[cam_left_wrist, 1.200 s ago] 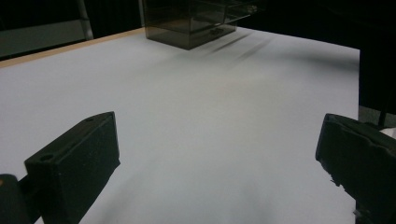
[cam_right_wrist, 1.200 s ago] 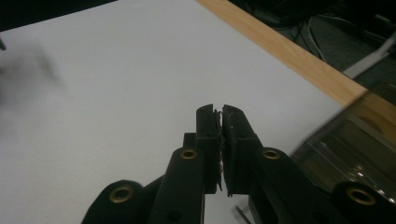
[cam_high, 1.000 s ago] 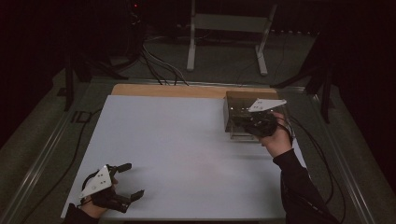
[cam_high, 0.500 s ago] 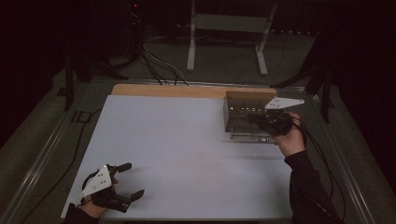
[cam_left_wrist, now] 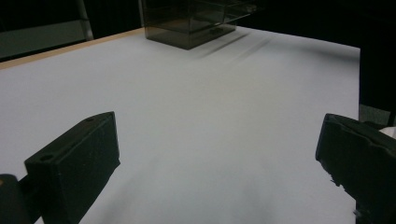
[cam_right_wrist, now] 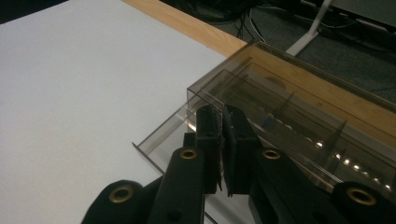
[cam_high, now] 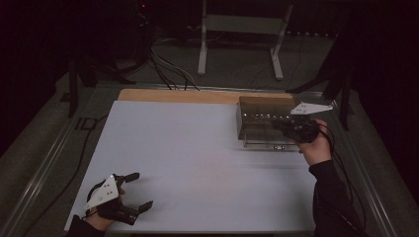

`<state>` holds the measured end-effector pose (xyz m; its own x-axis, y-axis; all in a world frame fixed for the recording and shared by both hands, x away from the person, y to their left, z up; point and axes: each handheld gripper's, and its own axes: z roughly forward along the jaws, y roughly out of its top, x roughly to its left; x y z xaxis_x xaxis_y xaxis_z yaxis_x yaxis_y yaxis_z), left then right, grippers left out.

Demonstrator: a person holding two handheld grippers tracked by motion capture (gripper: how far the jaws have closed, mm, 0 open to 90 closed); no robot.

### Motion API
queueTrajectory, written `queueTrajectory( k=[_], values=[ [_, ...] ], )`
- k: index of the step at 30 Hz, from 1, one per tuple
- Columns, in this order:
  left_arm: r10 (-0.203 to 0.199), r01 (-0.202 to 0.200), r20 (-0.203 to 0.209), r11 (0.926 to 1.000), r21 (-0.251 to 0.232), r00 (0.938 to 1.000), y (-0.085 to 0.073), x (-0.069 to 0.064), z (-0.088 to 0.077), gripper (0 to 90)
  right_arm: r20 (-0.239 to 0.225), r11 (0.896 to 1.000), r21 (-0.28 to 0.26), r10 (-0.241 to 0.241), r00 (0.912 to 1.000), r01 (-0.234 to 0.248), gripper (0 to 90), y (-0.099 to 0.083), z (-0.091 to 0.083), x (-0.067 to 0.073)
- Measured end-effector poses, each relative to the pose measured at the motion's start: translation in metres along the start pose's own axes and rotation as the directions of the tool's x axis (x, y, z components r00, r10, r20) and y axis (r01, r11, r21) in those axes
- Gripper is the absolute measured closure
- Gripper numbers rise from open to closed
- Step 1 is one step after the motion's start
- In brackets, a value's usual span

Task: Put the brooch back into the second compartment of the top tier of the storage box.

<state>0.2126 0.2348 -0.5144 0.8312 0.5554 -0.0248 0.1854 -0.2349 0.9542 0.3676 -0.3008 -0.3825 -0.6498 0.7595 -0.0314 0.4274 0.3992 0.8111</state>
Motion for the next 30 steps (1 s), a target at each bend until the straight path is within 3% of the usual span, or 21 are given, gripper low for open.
queueTrajectory(
  k=[16,30],
  values=[
    [0.004,-0.004,0.001,1.0,0.0,1.0,0.0,0.0,0.0,0.6,0.034,0.998,0.027,0.047,0.9983,-0.048,86.1,-0.013,0.006,-0.017],
    [-0.002,0.002,0.0,1.0,0.0,1.0,0.0,0.0,0.0,0.6,0.028,0.994,0.061,0.094,0.9952,-0.095,86.1,-0.032,0.021,-0.026]
  ],
)
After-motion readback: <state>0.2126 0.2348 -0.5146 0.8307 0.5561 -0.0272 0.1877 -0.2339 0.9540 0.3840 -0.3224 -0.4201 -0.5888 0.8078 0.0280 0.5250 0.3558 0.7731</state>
